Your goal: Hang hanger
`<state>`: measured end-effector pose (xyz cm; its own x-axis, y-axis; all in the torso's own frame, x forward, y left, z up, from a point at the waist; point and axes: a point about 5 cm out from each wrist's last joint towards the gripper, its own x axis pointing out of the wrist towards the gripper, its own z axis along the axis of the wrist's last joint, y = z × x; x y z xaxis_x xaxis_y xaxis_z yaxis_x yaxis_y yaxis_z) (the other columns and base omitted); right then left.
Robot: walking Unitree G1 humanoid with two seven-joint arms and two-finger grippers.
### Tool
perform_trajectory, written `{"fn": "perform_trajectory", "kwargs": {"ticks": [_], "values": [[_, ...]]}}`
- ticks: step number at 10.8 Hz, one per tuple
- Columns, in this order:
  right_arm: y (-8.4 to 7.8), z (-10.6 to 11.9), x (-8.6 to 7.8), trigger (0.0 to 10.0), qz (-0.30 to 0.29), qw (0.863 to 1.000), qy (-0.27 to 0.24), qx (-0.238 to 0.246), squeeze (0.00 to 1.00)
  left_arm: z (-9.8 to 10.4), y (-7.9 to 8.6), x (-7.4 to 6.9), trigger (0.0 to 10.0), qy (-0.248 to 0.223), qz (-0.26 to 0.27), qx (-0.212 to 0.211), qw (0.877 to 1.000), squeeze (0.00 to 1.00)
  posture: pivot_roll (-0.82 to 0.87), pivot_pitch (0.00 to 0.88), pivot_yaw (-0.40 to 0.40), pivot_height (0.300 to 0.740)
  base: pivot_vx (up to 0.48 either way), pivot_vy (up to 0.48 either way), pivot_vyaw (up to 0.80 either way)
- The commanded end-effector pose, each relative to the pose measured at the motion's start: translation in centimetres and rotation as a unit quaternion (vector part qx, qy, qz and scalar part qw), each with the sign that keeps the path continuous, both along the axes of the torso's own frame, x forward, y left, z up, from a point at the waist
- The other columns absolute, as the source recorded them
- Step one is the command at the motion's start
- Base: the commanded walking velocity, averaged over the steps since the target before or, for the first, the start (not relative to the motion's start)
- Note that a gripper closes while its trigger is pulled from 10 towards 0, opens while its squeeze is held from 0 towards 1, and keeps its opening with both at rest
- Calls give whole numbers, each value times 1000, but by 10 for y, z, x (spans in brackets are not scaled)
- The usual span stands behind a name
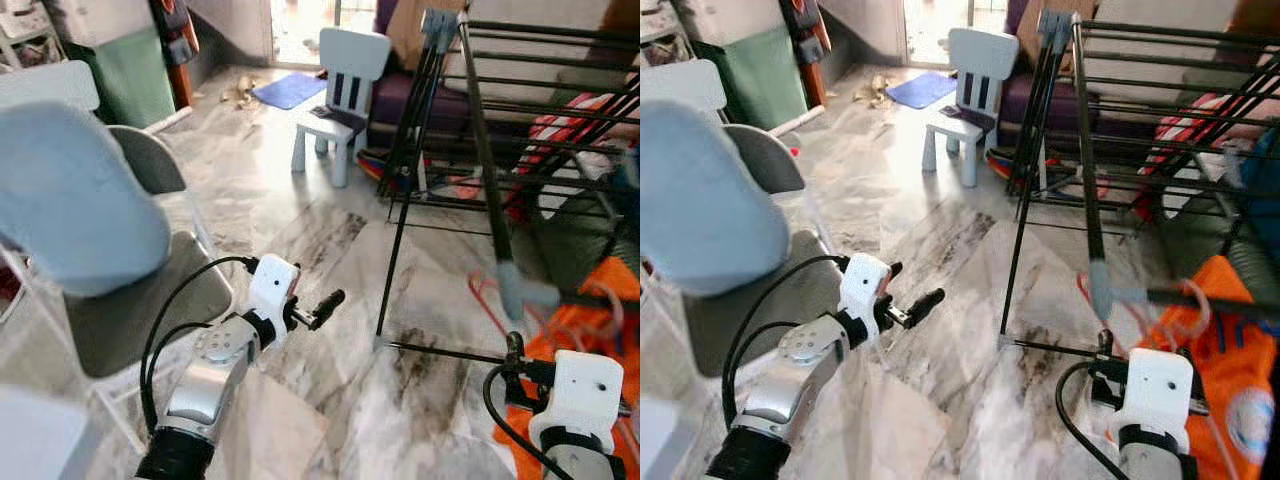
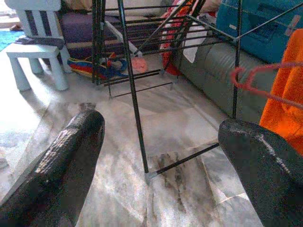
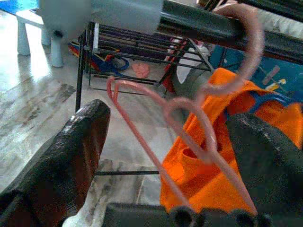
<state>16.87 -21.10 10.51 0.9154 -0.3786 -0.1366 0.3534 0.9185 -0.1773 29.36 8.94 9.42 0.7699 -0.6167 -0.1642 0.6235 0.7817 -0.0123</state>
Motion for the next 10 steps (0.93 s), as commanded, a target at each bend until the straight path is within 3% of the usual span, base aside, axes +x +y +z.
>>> {"fn": "perform_trajectory", "kwargs": {"ticks": [1,3,4,5,8,9,10], "values": [[0,1,-1,10000,2,1000,-3,1,1000,1,-2,1,10000,-3,1,2,1000,0,-62,0,-18,740,-307,0,0],[2,0,2,10000,14,1000,2,5,976,0,-3,0,10000,-2,-1,5,1000,0,-61,0,-18,740,-307,0,0],[8,-1,4,10000,35,999,5,2,541,0,-4,1,10000,-2,-2,5,1000,0,-62,0,-17,740,-307,0,0],[11,-2,5,10000,42,999,8,4,0,-1,-4,2,10000,-2,-1,6,1000,0,-62,0,-18,740,-311,0,0],[8,-5,16,10000,32,999,7,0,0,-6,-5,8,10000,-5,14,16,1000,0,-43,0,-19,740,-312,0,0],[11,-7,23,10000,50,997,-6,51,0,-6,1,13,10000,-14,39,28,999,0,-34,0,-23,740,-311,0,0],[12,-11,29,10000,60,997,2,39,0,-8,9,18,10000,-27,81,50,995,0,-11,0,-39,740,-289,0,0]]}}
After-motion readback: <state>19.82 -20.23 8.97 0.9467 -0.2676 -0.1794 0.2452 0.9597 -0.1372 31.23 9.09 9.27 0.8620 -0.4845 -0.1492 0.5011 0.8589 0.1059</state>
